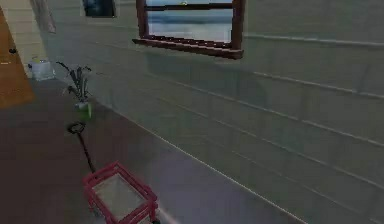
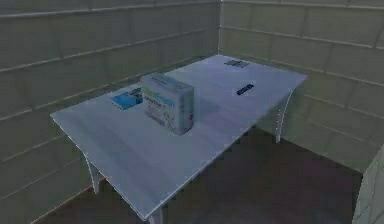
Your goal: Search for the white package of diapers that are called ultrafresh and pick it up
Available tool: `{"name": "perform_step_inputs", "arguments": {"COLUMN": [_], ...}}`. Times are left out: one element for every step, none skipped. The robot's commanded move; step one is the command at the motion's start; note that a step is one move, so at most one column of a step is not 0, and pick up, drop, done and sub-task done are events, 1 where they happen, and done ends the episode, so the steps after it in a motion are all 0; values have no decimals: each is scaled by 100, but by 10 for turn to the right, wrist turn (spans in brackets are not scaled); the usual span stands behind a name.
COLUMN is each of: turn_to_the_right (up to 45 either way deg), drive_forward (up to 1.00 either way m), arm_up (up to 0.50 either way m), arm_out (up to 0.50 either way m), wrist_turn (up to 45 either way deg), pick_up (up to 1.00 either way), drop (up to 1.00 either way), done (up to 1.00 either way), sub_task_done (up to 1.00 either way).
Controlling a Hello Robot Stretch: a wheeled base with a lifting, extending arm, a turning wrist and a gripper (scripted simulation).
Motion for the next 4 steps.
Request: {"name": "perform_step_inputs", "arguments": {"turn_to_the_right": [450,450,300,0], "drive_forward": [0,0,0,50], "arm_up": [0,0,0,0], "arm_out": [0,0,0,0], "wrist_turn": [0,0,0,0], "pick_up": [0,0,0,0], "drop": [0,0,0,0], "done": [0,0,0,0], "sub_task_done": [0,0,0,0]}}
